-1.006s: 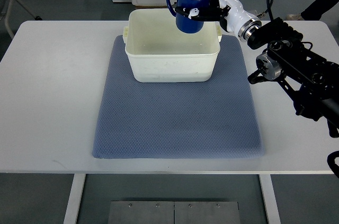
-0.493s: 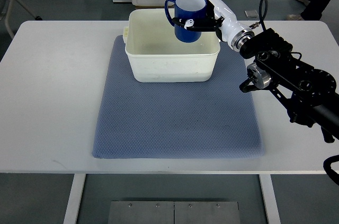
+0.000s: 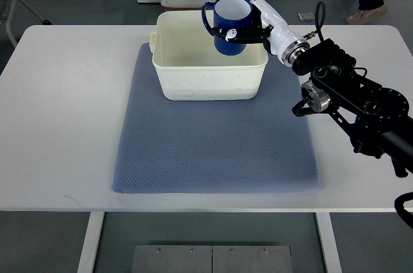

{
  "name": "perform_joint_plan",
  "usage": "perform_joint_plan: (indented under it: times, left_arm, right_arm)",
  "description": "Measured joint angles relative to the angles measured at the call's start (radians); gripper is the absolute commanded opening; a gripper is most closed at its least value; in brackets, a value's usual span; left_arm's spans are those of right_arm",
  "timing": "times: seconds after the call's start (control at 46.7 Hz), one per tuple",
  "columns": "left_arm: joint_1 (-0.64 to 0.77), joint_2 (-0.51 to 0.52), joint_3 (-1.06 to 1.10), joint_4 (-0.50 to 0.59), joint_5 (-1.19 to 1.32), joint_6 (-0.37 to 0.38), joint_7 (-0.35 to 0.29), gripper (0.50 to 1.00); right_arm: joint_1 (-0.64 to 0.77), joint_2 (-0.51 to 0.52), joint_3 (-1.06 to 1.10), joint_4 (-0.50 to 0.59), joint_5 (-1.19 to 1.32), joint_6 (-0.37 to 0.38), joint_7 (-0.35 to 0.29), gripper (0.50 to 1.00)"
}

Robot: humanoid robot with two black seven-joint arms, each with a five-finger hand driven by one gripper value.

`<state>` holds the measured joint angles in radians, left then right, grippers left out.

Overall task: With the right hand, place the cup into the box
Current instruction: 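Open the right hand, release the mug, and withdraw the hand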

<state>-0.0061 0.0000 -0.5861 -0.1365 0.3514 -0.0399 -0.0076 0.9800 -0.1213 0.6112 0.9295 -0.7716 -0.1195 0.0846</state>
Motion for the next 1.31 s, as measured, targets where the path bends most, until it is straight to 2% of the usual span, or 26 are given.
perform_joint_plan:
  times: [0.685, 0.942, 1.306]
  left_arm:
    - [0.001, 0.000, 0.000, 0.000, 0.000, 0.000, 0.000, 1.000]
    - [0.000, 0.000, 0.000, 0.000, 0.000, 0.000, 0.000, 1.000]
    - [0.001, 0.000, 0.000, 0.000, 0.000, 0.000, 0.000, 1.000]
  right_arm:
    - [0.008, -0.016, -0.001, 0.001, 0.004, 0.001, 0.001, 0.998]
    - [0.009, -0.085, 0.019, 0.000, 0.073, 0.001, 0.001, 0.998]
    - [-0.021, -0.224, 0.022, 0.000, 0.318, 0.000, 0.001, 1.000]
